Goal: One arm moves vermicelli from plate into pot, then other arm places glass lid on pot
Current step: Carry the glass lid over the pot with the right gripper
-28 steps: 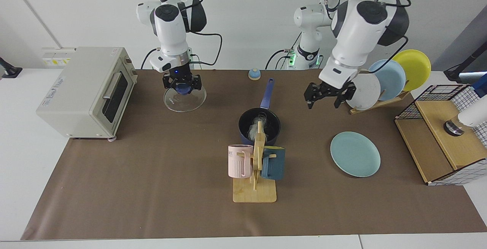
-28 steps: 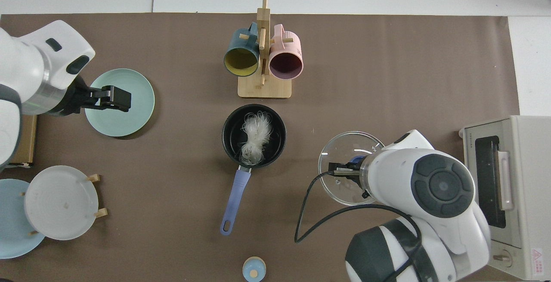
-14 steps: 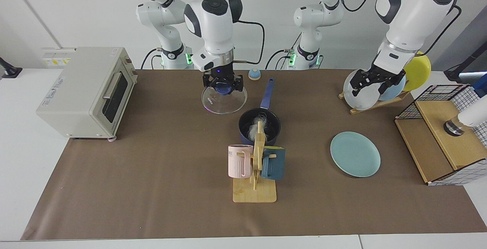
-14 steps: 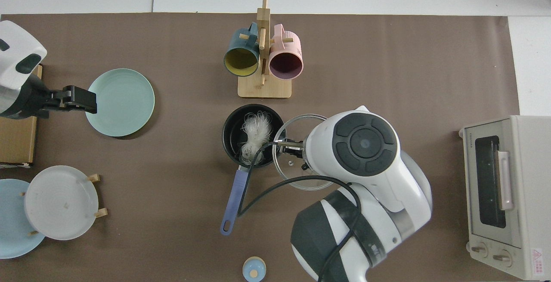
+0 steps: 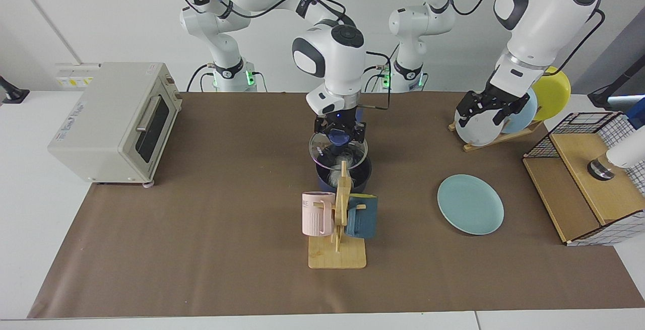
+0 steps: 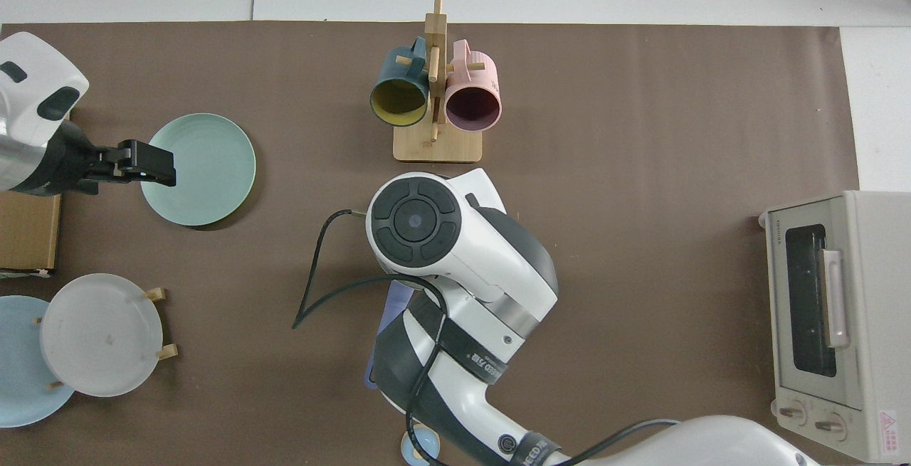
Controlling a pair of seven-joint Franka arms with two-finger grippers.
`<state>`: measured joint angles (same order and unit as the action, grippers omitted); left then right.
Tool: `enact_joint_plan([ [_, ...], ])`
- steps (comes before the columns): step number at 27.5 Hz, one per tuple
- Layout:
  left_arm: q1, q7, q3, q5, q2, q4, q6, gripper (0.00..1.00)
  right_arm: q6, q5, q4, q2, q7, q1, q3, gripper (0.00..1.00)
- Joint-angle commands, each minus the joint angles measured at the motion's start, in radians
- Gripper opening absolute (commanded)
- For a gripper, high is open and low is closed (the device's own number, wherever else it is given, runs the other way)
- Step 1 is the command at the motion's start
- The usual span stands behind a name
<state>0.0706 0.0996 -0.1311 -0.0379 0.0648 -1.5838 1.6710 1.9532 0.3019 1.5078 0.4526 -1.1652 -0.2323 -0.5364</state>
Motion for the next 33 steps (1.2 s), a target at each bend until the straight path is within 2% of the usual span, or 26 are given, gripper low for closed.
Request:
enact_joint_plan([
  [1, -0.012, 0.005, 0.008, -0.011, -0.016, -0.009, -0.005, 1.0, -0.008, 0.081, -0.097, 0.093, -0.086, -0.022, -0.017, 0.0],
  [4, -0.009, 0.003, 0.008, -0.01, -0.016, -0.009, -0.004, 1.0, 0.013, 0.103, -0.087, 0.107, -0.093, -0.016, -0.022, 0.0],
  [19, -0.002, 0.003, 0.005, -0.01, -0.016, -0.007, -0.005, 1.0, 0.05, 0.1, -0.083, 0.161, -0.094, -0.013, -0.022, 0.0],
  [33, -0.002, 0.003, 0.005, -0.01, -0.023, -0.007, -0.005, 1.0, 0.079, 0.069, -0.081, 0.178, -0.111, -0.007, -0.023, 0.0],
])
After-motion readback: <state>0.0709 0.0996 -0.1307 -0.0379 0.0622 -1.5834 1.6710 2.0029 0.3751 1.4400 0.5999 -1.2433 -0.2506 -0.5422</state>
